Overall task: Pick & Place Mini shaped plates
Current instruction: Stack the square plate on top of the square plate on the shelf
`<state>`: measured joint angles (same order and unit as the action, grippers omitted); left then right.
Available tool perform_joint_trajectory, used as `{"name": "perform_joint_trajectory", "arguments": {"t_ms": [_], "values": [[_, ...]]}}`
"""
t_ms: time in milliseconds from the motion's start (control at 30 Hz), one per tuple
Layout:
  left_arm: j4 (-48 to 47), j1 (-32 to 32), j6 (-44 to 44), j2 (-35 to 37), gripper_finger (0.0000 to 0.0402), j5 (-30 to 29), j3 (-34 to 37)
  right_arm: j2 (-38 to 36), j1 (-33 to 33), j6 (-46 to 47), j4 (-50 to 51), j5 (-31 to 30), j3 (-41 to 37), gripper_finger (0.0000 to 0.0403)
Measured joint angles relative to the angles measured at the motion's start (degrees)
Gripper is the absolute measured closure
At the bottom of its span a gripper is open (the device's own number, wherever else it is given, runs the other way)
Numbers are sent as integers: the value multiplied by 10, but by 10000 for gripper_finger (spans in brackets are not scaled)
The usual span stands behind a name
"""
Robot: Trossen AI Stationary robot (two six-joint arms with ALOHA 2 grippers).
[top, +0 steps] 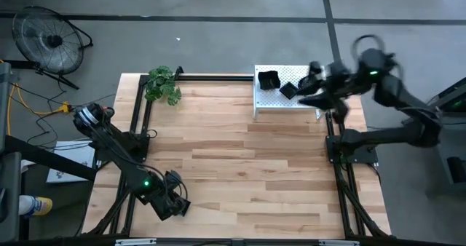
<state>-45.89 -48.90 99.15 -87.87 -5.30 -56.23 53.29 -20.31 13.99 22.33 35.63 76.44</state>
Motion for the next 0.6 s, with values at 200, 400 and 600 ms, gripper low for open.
{"name": "perform_joint_trajectory", "arguments": {"t_ms": [200,400,600], "values": [[37,0,4,-14,277,12,0,61,122,-36,-9,-166,0,270],[61,-3,12,-35,277,25,0,111,218,-32,0,-332,0,270],[63,-3,12,-53,277,31,0,143,291,-37,19,-421,0,270]]}}
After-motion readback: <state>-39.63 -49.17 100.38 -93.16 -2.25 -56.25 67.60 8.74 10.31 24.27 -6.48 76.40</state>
